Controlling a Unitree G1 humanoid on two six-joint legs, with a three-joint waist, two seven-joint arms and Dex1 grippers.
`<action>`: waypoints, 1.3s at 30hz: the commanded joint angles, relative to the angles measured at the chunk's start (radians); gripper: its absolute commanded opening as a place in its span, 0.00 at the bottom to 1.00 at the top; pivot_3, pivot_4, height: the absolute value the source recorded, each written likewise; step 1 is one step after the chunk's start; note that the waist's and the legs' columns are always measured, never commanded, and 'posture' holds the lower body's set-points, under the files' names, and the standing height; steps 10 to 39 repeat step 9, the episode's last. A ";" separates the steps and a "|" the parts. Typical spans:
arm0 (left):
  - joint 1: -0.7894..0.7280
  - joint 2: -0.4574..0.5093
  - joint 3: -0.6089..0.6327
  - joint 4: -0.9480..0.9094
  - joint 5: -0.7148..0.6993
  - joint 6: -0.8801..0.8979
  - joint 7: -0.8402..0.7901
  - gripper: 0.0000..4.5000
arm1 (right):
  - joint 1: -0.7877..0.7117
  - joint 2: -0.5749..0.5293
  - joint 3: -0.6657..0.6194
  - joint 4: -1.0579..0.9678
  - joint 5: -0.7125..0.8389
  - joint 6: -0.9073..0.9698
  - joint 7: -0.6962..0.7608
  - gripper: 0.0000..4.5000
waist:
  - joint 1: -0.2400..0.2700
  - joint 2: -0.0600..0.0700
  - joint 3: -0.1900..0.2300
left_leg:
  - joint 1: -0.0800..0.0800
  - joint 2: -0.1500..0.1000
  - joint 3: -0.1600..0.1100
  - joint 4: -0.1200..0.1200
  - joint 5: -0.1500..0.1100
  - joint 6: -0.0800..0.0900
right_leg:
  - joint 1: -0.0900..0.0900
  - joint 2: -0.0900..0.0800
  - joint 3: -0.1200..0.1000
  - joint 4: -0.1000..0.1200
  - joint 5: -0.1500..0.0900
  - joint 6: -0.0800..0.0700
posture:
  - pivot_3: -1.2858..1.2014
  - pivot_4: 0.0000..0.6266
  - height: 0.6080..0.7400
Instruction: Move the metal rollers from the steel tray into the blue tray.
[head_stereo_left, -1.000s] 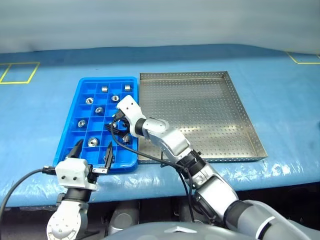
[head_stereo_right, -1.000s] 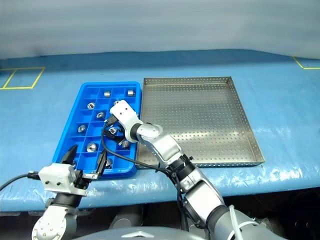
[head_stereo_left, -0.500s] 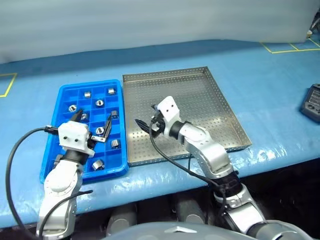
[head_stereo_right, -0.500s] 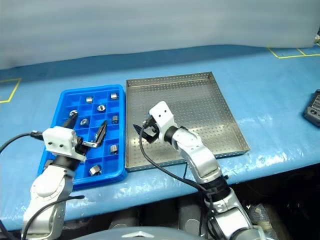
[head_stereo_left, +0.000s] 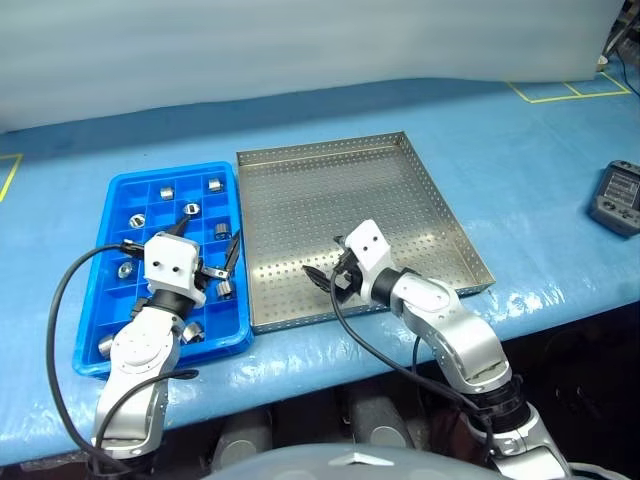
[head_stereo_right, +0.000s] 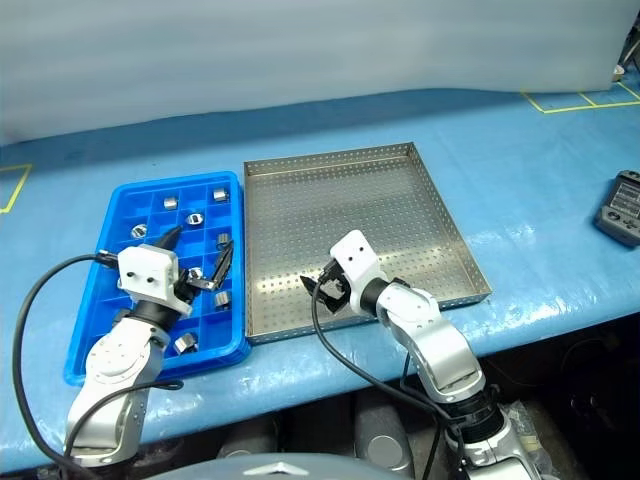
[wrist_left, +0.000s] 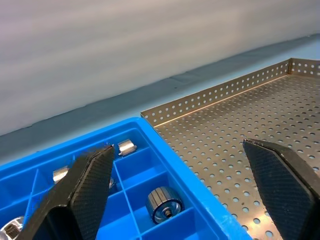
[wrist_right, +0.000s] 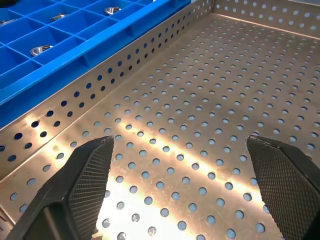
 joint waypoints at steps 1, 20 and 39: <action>0.008 -0.007 -0.010 -0.029 0.005 0.004 0.001 1.00 | 0.003 0.003 -0.019 -0.054 0.012 0.007 -0.006 0.99 | 0.002 0.000 0.000 | 0.000 0.000 0.000 0.000 0.000 0.000 | 0.000 0.000 0.000 0.000 0.000 0.000 | 0.48 0.24 1.00; 0.036 -0.012 -0.028 -0.044 0.011 0.020 0.003 1.00 | -0.004 0.008 -0.011 -0.037 0.008 0.012 -0.013 0.99 | 0.005 0.000 0.000 | 0.001 0.000 0.000 0.000 0.000 0.000 | 0.001 0.000 0.000 0.000 0.000 0.000 | 0.49 0.24 1.00; 0.036 -0.012 -0.028 -0.044 0.011 0.020 0.003 1.00 | -0.004 0.008 -0.011 -0.037 0.008 0.012 -0.013 0.99 | 0.005 0.000 0.000 | 0.001 0.000 0.000 0.000 0.000 0.000 | 0.001 0.000 0.000 0.000 0.000 0.000 | 0.49 0.24 1.00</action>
